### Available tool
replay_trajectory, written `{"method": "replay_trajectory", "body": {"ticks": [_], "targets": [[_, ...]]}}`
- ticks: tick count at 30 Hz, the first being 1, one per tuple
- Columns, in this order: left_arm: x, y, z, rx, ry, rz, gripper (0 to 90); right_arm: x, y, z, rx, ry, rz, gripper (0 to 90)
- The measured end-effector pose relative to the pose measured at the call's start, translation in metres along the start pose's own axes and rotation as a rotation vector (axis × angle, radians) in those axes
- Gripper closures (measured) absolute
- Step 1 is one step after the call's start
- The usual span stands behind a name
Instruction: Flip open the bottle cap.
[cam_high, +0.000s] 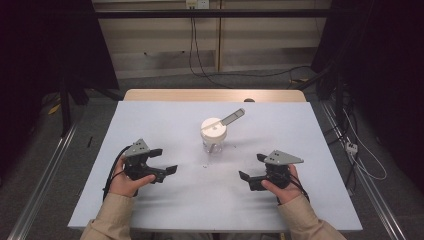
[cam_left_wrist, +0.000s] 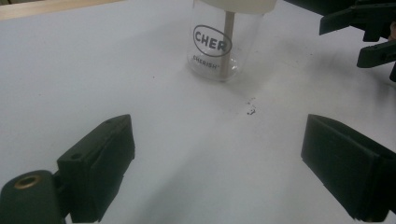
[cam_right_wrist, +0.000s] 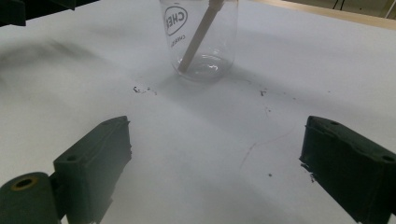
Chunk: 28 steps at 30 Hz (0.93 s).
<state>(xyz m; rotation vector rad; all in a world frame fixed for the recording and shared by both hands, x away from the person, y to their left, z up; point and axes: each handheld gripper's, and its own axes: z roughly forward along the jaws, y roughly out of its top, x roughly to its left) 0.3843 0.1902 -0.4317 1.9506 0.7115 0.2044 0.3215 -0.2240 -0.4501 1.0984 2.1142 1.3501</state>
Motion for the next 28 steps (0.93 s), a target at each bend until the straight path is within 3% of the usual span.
{"method": "replay_trajectory", "body": {"ticks": [14,28], "targets": [[0.006,-0.014,-0.019,-0.007,0.030,-0.007,9.3,-0.009,-0.009,-0.018,-0.008,-0.019,-0.010,7.4],[0.005,-0.019,-0.020,0.007,0.032,-0.003,9.3,-0.018,-0.022,-0.036,0.005,-0.048,0.006,7.3]]}}
